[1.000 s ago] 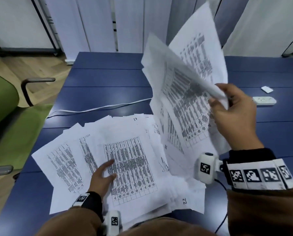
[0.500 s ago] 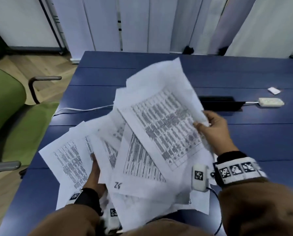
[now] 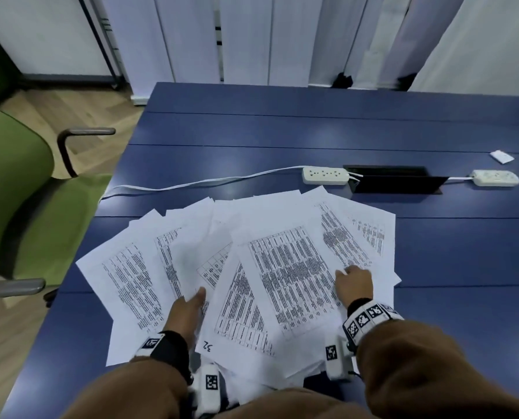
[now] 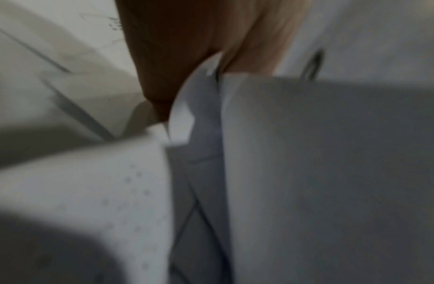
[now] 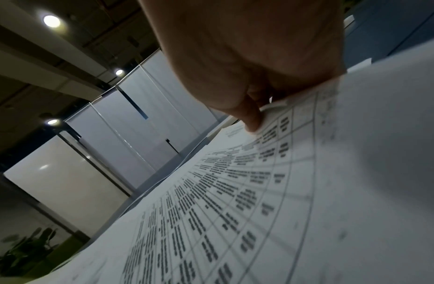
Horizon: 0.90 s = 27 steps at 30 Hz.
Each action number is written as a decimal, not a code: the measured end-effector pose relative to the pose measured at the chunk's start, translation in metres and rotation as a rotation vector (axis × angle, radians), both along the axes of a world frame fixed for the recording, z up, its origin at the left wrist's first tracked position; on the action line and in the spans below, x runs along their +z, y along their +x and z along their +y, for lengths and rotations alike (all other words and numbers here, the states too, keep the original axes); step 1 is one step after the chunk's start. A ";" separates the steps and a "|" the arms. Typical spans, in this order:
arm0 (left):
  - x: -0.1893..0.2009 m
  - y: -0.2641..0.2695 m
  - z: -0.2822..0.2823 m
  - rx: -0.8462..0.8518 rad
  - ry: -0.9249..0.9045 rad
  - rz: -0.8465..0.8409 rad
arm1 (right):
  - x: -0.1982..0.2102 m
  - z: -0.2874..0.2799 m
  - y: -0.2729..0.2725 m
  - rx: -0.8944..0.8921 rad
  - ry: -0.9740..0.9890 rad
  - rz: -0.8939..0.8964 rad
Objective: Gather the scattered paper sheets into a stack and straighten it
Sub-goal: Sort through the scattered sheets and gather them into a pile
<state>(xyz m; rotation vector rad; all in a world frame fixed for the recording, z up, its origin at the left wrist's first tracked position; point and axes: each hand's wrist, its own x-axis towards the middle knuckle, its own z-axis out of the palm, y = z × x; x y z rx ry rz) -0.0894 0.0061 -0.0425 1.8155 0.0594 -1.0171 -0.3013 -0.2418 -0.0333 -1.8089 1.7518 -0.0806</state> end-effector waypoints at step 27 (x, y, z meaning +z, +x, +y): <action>0.002 -0.001 -0.001 -0.035 -0.027 -0.039 | 0.007 0.032 0.019 -0.013 0.363 -0.467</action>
